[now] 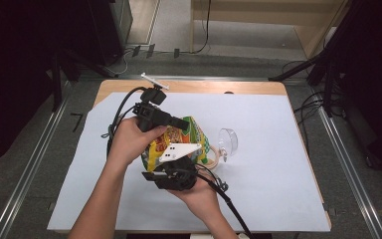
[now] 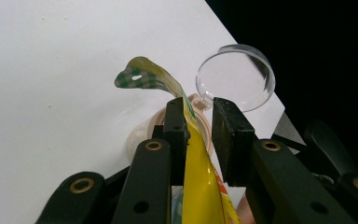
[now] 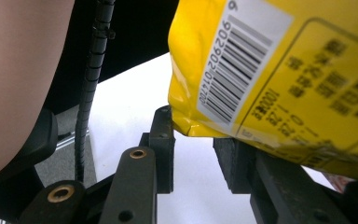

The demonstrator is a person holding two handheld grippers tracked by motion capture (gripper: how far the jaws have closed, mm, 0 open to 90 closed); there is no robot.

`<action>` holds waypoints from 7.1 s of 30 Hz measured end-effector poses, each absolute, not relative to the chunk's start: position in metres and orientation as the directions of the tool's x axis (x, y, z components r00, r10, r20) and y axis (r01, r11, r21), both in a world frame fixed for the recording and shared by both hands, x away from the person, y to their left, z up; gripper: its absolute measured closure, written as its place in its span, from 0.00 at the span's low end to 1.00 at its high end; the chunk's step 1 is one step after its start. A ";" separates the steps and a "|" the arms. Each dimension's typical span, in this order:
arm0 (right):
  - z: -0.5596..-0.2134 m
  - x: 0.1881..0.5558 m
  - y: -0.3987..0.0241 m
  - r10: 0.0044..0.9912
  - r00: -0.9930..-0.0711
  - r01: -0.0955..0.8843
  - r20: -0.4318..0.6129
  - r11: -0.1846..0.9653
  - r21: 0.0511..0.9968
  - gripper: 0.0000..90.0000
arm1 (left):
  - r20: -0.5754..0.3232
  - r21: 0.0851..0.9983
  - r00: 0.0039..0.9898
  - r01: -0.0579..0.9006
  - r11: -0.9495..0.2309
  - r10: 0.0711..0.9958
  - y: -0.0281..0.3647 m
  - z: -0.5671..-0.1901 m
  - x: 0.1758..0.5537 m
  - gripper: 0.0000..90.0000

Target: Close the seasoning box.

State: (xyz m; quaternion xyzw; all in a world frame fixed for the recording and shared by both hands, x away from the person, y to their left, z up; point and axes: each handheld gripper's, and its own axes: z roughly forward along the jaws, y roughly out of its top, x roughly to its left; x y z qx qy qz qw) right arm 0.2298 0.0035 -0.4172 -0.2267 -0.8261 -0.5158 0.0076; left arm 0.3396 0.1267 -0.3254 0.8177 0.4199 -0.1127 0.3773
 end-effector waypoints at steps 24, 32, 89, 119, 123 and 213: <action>-0.415 0.227 0.008 0.393 -0.883 0.396 0.256 0.333 0.856 0.77 | -0.504 0.521 0.622 0.773 -0.364 0.599 0.128 -0.324 0.343 0.84; -0.421 0.224 0.007 0.414 -0.869 0.410 0.271 0.294 0.863 0.77 | -0.490 0.521 0.639 0.760 -0.389 0.593 0.122 -0.324 0.339 0.84; -0.417 0.222 0.002 0.417 -0.879 0.369 0.231 0.286 0.884 0.76 | -0.457 0.547 0.632 0.755 -0.362 0.626 0.121 -0.320 0.337 0.84; -0.416 0.220 0.002 0.420 -0.879 0.365 0.226 0.287 0.886 0.76 | -0.471 0.540 0.628 0.761 -0.361 0.619 0.122 -0.321 0.337 0.84; -0.416 0.220 0.002 0.420 -0.879 0.365 0.225 0.288 0.885 0.76 | -0.474 0.536 0.625 0.764 -0.359 0.620 0.123 -0.321 0.338 0.85; -0.417 0.220 0.002 0.412 -0.880 0.369 0.236 0.281 0.886 0.78 | -0.480 0.533 0.626 0.764 -0.362 0.615 0.122 -0.321 0.338 0.84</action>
